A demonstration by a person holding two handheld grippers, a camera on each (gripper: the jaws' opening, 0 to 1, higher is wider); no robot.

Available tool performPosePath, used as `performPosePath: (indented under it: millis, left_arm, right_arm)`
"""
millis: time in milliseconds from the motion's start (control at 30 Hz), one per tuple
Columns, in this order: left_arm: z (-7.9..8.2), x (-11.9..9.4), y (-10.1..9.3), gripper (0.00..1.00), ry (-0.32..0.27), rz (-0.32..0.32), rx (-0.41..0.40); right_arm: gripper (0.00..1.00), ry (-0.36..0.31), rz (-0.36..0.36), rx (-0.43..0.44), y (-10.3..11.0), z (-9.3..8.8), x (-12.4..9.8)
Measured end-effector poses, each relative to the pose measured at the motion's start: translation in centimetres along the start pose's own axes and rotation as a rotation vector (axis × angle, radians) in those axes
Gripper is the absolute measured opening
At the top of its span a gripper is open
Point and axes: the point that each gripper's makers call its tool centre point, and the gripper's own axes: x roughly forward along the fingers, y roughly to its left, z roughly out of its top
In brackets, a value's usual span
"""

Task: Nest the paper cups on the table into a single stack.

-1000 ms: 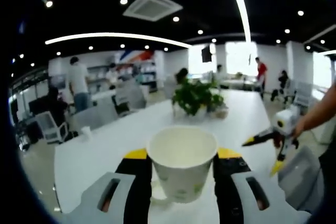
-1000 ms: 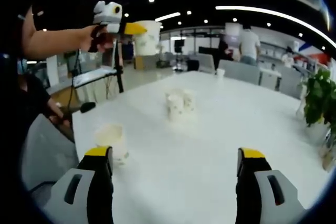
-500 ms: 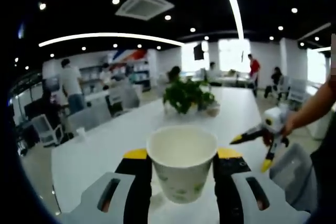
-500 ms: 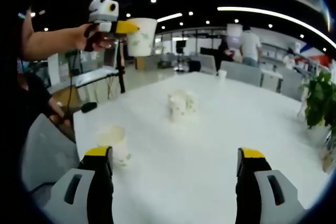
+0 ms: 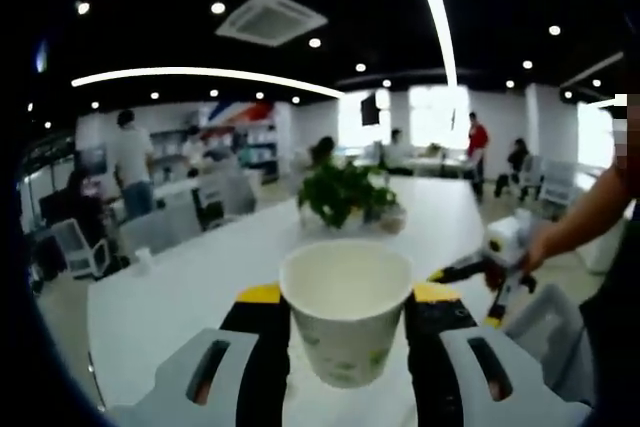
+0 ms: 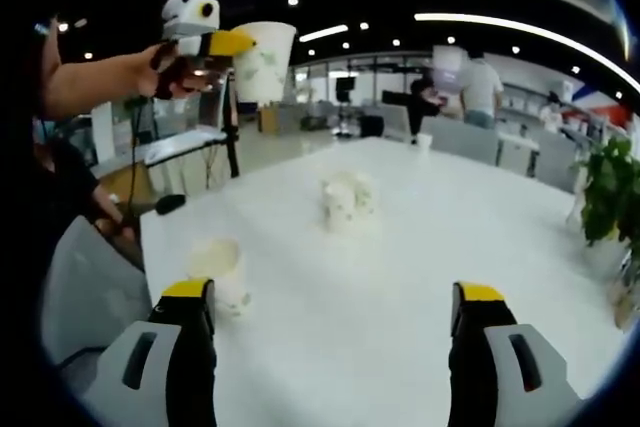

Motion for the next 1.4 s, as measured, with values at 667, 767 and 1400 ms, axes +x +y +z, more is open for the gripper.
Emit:
performPosePath:
  millis: [667, 767, 1400]
  left_arm:
    - [0.4, -0.9, -3.3, 0.43, -0.045, -0.023, 0.002]
    - [0.5, -1.0, -3.7, 0.43, -0.05, -0.032, 0.0]
    - [0.7, -2.1, -5.9, 0.42, -0.076, -0.06, -0.015]
  right_arm:
    - [0.97, 0.014, 0.007, -0.012, 0.6, -0.4, -0.2]
    - [0.97, 0.015, 0.006, -0.011, 0.5, -0.5, -0.2]
    - [0.98, 0.009, -0.014, -0.012, 0.2, -0.8, -0.5]
